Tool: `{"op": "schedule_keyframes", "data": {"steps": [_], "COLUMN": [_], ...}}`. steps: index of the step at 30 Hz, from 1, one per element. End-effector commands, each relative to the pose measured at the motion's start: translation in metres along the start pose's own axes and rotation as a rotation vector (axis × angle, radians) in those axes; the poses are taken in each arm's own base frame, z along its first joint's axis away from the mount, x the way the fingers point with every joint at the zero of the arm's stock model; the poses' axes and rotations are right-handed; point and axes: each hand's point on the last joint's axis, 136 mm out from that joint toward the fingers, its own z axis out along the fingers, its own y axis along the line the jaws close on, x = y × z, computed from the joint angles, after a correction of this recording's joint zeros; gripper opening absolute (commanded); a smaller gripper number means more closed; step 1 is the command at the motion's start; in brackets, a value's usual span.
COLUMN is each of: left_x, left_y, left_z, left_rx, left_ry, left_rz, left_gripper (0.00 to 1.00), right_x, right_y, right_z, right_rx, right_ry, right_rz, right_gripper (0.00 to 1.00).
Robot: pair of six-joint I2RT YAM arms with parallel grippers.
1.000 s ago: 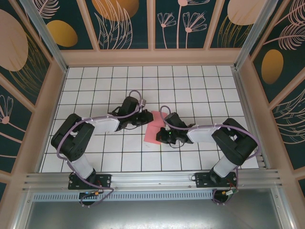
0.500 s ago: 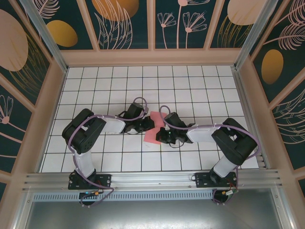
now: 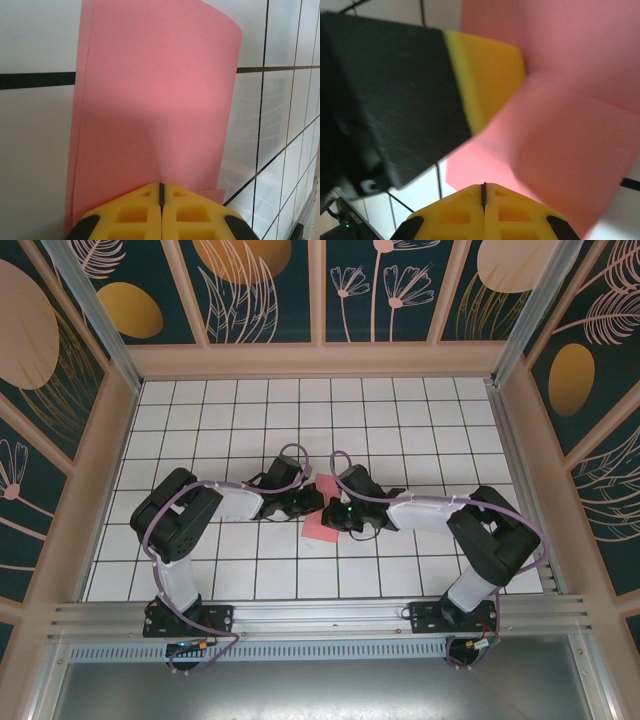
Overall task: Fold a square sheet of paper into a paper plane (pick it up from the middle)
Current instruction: Fold the triangle a second time at the center of the table.
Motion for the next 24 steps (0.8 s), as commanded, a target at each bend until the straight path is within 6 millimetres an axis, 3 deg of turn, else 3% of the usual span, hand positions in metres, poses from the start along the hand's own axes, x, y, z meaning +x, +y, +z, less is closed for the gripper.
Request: {"op": "schedule_keyframes", "data": {"steps": [1,5,12,19,24], "left_x": [0.013,0.012,0.013,0.015,0.015], "left_y": [0.035,0.034,0.037,0.04,0.039], "left_z": [0.003,0.002,0.003,0.004,0.006], "left_rx": [-0.118,-0.116,-0.12,-0.123,-0.119], "left_ry": [0.018,0.016,0.017,0.022,0.028], "left_rz": [-0.032,-0.029,-0.033,-0.04,-0.04], "left_gripper": [0.06,0.06,0.06,0.05,0.06], "right_x": [0.0,0.011,0.029,0.005,0.002], "right_y": [-0.006,-0.024,-0.049,-0.007,-0.006], "right_z": [0.009,0.019,0.019,-0.001,0.003], "right_rx": [0.032,0.064,0.099,-0.008,-0.013], "right_ry": [0.015,0.051,0.081,0.003,0.004], "right_rz": [-0.004,0.026,0.069,0.031,0.036], "right_gripper": [0.0,0.0,0.0,0.0,0.0]}}
